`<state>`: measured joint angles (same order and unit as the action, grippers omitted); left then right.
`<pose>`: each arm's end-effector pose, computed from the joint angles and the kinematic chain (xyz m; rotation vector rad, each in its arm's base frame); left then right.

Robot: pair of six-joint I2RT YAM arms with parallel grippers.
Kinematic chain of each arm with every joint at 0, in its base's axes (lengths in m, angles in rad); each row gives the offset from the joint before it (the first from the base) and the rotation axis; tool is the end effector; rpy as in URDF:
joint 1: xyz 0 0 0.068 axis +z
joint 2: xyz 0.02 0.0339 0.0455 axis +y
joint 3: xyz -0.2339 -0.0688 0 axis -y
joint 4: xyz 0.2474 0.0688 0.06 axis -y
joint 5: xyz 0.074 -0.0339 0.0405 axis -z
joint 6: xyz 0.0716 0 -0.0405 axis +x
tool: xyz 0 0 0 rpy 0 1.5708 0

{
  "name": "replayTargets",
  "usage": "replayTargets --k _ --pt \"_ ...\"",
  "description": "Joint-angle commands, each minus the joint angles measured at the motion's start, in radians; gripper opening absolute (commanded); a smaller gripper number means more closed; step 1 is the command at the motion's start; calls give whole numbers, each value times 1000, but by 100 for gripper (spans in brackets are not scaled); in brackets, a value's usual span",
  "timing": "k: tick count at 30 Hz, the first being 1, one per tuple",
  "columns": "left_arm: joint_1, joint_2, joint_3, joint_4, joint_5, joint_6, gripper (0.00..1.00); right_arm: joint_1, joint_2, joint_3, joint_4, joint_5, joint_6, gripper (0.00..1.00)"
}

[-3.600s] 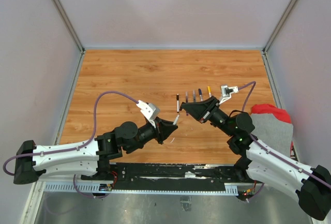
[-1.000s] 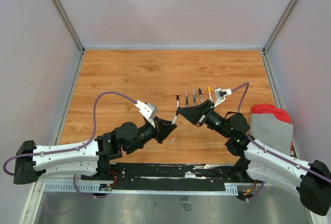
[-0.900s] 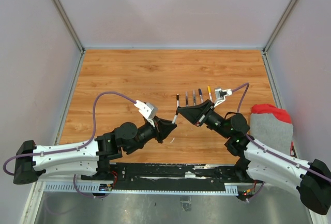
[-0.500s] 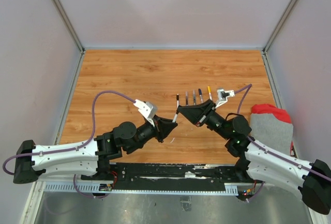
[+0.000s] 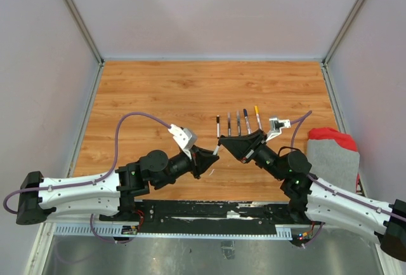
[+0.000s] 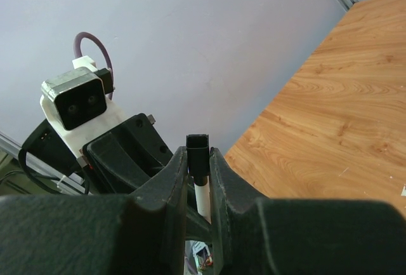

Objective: Insert the pens into the pen caps
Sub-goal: Insert the pen cap onto the pen.

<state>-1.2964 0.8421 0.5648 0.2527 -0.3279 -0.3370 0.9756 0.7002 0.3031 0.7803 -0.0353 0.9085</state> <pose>0.0927 -0.2444 0.2745 0.5305 1.6027 -0.9965 0.1255 0.1898 0.2783 -0.0815 1.3632 1.6498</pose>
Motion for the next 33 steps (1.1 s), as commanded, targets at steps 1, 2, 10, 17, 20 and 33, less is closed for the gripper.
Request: replayTargets --k 1,2,10,17,20,33 --pt "9 -6 84 253 -5 3 0 120 34 -79 -185 -105 -25 1" --pt "9 -5 89 253 -2 4 0 132 34 -88 -189 -99 -27 1" --pt "9 -4 95 241 -8 10 0 164 -40 -112 -299 -37 -43 0" --pt "9 10 39 169 13 -45 0 163 -130 56 -426 122 -225 20" --pt "9 7 -3 135 9 -78 1 163 -165 133 -479 183 -301 32" --pt "12 121 78 -291 -299 -243 0 159 -145 362 -1141 626 -457 54"
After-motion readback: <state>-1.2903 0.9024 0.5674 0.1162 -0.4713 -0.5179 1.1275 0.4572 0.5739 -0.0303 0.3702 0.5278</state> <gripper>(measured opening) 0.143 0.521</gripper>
